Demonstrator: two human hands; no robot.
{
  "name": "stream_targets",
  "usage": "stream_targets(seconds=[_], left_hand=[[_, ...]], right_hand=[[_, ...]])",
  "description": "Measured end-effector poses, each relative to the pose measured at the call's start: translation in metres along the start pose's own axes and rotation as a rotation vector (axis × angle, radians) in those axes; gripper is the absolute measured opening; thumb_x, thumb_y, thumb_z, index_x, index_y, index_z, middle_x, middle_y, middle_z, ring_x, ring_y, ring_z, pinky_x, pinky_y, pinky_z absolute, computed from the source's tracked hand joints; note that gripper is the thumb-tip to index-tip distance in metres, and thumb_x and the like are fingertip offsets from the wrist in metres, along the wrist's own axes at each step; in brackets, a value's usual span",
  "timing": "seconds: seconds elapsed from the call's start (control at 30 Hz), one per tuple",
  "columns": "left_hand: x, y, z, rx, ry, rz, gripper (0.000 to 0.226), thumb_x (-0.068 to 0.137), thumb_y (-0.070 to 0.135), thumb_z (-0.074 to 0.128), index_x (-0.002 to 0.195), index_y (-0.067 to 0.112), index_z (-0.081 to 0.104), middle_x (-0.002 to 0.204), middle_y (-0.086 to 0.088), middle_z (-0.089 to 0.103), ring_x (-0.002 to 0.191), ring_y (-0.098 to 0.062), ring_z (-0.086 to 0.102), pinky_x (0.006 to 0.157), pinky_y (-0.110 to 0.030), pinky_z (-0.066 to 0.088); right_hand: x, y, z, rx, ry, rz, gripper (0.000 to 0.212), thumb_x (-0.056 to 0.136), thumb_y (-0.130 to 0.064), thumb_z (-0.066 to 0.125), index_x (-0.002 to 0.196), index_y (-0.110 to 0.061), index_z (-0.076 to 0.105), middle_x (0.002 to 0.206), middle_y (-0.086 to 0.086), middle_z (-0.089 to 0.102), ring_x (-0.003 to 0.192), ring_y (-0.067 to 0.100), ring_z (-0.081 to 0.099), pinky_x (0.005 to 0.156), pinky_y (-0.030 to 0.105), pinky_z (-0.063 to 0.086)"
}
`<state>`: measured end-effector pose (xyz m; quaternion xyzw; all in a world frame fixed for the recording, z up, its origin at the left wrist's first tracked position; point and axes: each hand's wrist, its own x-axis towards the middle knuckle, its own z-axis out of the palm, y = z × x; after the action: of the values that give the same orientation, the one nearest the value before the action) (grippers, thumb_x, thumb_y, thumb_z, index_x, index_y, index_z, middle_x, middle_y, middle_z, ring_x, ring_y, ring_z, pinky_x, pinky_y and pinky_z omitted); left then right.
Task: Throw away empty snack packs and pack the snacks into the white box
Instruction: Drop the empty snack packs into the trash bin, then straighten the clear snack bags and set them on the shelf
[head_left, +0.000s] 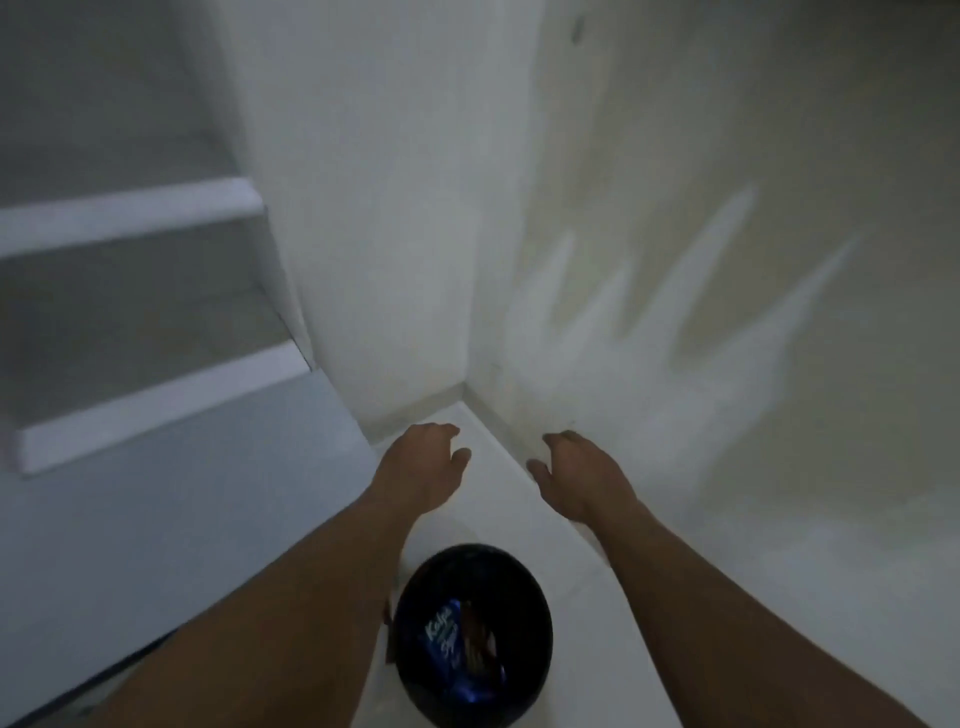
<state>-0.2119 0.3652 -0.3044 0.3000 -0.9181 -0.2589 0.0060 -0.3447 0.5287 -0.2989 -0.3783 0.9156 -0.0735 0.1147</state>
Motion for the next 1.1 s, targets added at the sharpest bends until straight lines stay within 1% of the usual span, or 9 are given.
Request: stream_targets(seconds=[0.1, 0.23, 0.47, 0.57, 0.63, 0.73, 0.8, 0.97, 1.1], left_hand=[[-0.025, -0.001, -0.077, 0.046, 0.064, -0.036, 0.056, 0.099, 0.044, 0.046, 0.146, 0.014, 0.042, 0.149, -0.008, 0.046, 0.137, -0.024, 0.040, 0.113, -0.033, 0.032], [-0.069, -0.015, -0.169, 0.106, 0.166, -0.098, 0.060, 0.096, 0.049, 0.048, 0.143, 0.012, 0.046, 0.144, -0.009, 0.051, 0.135, -0.026, 0.043, 0.109, -0.035, 0.038], [-0.156, -0.085, -0.289, 0.149, 0.305, -0.249, 0.063, 0.090, 0.056, 0.053, 0.133, 0.009, 0.054, 0.139, -0.012, 0.055, 0.129, -0.029, 0.049, 0.105, -0.038, 0.042], [-0.197, -0.127, -0.335, 0.151, 0.343, -0.307, 0.067, 0.091, 0.056, 0.052, 0.140, 0.009, 0.049, 0.143, -0.013, 0.051, 0.131, -0.029, 0.047, 0.106, -0.039, 0.041], [-0.225, -0.158, -0.363, 0.163, 0.376, -0.338, 0.069, 0.090, 0.058, 0.052, 0.141, 0.010, 0.048, 0.141, -0.012, 0.053, 0.129, -0.028, 0.049, 0.104, -0.038, 0.043], [-0.263, -0.205, -0.400, 0.170, 0.421, -0.382, 0.070, 0.089, 0.059, 0.052, 0.139, 0.011, 0.048, 0.139, -0.011, 0.054, 0.126, -0.027, 0.051, 0.102, -0.036, 0.044], [-0.287, -0.234, -0.419, 0.178, 0.438, -0.406, 0.074, 0.089, 0.060, 0.051, 0.143, 0.010, 0.044, 0.144, -0.011, 0.050, 0.131, -0.027, 0.047, 0.105, -0.036, 0.041], [-0.338, -0.298, -0.445, 0.162, 0.440, -0.483, 0.075, 0.091, 0.058, 0.051, 0.147, 0.010, 0.039, 0.147, -0.011, 0.046, 0.135, -0.027, 0.042, 0.107, -0.036, 0.038], [-0.357, -0.342, -0.452, 0.120, 0.447, -0.534, 0.076, 0.091, 0.058, 0.052, 0.148, 0.010, 0.037, 0.150, -0.010, 0.044, 0.137, -0.026, 0.041, 0.109, -0.037, 0.038]], right_hand=[[-0.005, -0.044, -0.062, -0.043, 0.026, -0.072, 0.054, 0.099, -0.047, 0.044, 0.135, -0.007, 0.050, 0.136, 0.013, 0.053, 0.126, 0.030, 0.051, 0.103, 0.040, 0.044], [-0.016, -0.114, -0.128, -0.104, 0.056, -0.186, 0.061, 0.098, -0.052, 0.041, 0.139, -0.007, 0.047, 0.141, 0.012, 0.050, 0.131, 0.028, 0.047, 0.105, 0.037, 0.040], [-0.037, -0.257, -0.186, -0.171, 0.106, -0.355, 0.068, 0.096, -0.059, 0.042, 0.135, -0.004, 0.052, 0.138, 0.015, 0.053, 0.128, 0.029, 0.049, 0.103, 0.038, 0.042], [-0.052, -0.327, -0.195, -0.160, 0.119, -0.425, 0.069, 0.094, -0.060, 0.043, 0.135, -0.005, 0.052, 0.137, 0.014, 0.054, 0.125, 0.029, 0.052, 0.100, 0.038, 0.044], [-0.062, -0.374, -0.198, -0.132, 0.136, -0.472, 0.067, 0.093, -0.059, 0.046, 0.134, -0.006, 0.053, 0.136, 0.013, 0.056, 0.123, 0.029, 0.054, 0.099, 0.038, 0.046], [-0.077, -0.442, -0.196, -0.102, 0.151, -0.529, 0.070, 0.092, -0.060, 0.048, 0.137, -0.007, 0.049, 0.141, 0.012, 0.052, 0.128, 0.028, 0.050, 0.103, 0.039, 0.043], [-0.086, -0.484, -0.189, -0.074, 0.151, -0.566, 0.070, 0.092, -0.059, 0.050, 0.140, -0.007, 0.047, 0.143, 0.012, 0.050, 0.131, 0.028, 0.047, 0.106, 0.038, 0.040], [-0.109, -0.570, -0.165, -0.053, 0.084, -0.641, 0.073, 0.092, -0.059, 0.050, 0.141, -0.005, 0.045, 0.147, 0.014, 0.045, 0.133, 0.029, 0.044, 0.106, 0.037, 0.039], [-0.112, -0.620, -0.139, -0.104, 0.022, -0.689, 0.075, 0.092, -0.062, 0.047, 0.141, -0.005, 0.043, 0.147, 0.014, 0.043, 0.133, 0.029, 0.044, 0.105, 0.039, 0.040]])
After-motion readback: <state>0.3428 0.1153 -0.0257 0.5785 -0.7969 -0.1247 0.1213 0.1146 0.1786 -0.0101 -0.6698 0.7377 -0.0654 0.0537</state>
